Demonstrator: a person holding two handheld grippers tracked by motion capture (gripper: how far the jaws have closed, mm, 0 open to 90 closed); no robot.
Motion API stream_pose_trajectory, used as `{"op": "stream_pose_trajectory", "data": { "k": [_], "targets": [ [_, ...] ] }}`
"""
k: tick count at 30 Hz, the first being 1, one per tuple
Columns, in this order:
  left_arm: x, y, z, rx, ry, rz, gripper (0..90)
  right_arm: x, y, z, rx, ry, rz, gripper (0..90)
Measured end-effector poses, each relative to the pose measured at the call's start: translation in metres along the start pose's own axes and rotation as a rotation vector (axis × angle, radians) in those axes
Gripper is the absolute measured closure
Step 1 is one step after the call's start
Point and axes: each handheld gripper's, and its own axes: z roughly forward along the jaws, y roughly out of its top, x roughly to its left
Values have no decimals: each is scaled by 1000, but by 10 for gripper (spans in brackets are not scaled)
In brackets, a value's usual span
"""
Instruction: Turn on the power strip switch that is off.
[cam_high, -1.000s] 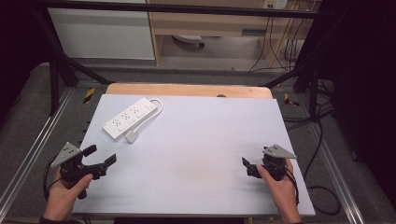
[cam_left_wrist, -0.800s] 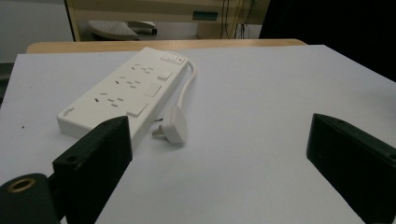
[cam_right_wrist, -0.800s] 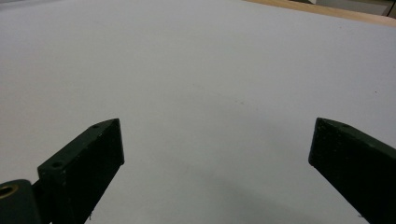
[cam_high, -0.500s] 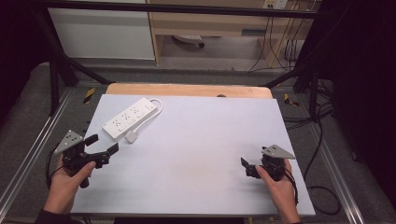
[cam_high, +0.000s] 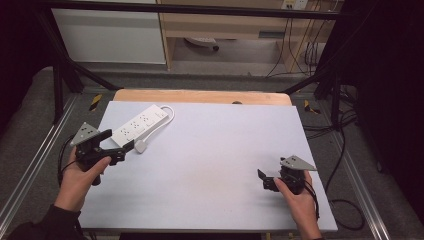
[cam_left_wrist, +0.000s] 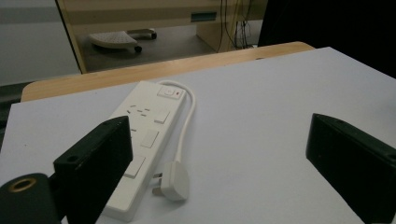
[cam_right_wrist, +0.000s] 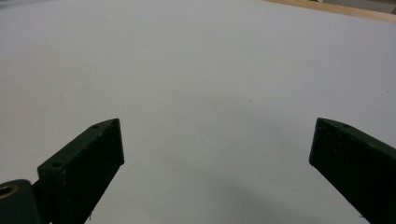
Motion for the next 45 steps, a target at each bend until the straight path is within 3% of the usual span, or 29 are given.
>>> {"op": "stream_pose_trajectory", "data": {
  "k": [16, 31, 45],
  "targets": [
    [8, 20, 22, 4, 13, 26, 74, 1, 0, 0, 2, 3, -4, 35],
    [22, 25, 39, 36, 29, 36, 76, 0, 0, 1, 5, 4, 2, 34],
    [21, 28, 58, 38, 22, 54, 79, 2, 0, 0, -1, 10, -15, 33]
  ]
}}
